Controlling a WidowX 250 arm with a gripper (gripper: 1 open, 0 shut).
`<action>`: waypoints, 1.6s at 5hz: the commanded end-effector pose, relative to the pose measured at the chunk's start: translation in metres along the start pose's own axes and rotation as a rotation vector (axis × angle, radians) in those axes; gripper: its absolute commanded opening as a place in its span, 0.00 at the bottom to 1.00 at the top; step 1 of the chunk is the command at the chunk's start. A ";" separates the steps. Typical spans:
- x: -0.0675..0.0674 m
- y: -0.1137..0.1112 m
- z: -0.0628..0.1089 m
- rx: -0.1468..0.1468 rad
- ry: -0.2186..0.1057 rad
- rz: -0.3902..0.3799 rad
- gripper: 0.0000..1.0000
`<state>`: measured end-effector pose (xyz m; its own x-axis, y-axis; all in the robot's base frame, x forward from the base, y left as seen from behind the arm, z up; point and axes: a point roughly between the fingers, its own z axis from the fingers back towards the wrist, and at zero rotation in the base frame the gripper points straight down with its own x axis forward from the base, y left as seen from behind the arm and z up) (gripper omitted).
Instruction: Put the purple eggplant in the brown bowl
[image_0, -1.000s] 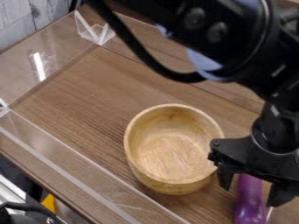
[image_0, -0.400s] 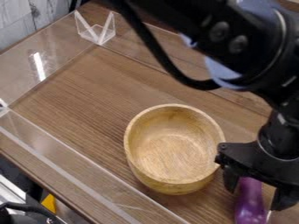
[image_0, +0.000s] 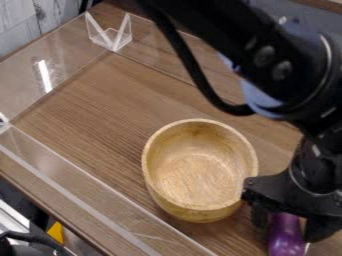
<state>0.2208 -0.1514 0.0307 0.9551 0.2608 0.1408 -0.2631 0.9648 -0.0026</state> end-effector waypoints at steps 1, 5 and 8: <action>-0.003 -0.001 0.009 -0.034 -0.021 -0.057 0.00; 0.000 0.006 0.099 -0.064 -0.058 0.082 0.00; 0.043 0.015 0.116 -0.144 -0.067 0.188 0.00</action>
<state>0.2348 -0.1267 0.1382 0.8882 0.4307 0.1598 -0.4126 0.9009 -0.1348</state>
